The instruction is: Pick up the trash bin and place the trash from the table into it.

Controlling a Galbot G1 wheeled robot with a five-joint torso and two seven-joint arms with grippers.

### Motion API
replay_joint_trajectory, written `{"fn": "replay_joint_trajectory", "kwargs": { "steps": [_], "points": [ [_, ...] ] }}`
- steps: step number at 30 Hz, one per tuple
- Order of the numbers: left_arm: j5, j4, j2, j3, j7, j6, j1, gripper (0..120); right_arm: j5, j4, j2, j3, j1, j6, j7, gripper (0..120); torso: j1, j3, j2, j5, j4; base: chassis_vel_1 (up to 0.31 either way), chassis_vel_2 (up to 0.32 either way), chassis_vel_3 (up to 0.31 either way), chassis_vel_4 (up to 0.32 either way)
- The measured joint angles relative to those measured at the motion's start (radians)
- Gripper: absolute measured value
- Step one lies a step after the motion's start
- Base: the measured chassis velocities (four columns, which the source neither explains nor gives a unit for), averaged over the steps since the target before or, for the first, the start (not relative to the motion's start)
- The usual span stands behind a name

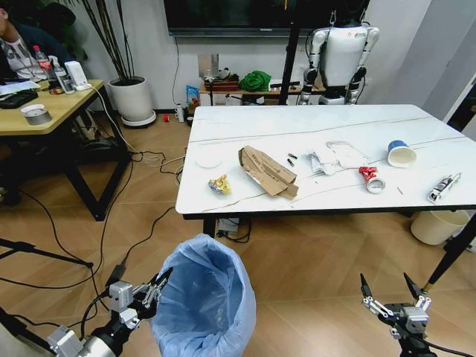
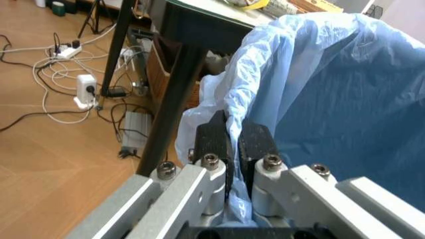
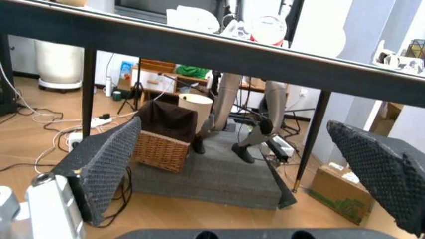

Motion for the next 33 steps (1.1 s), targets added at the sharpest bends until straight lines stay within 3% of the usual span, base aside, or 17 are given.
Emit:
{"fn": "replay_joint_trajectory", "kwargs": {
  "steps": [33],
  "points": [
    [-0.003,0.006,0.006,0.003,0.001,0.003,-0.006,0,0.004,0.008,0.000,0.002,-0.001,-0.002,0.002,100,0.071,0.091,0.162,0.0000,0.0000,0.000,0.000,0.000,0.000]
  ]
}}
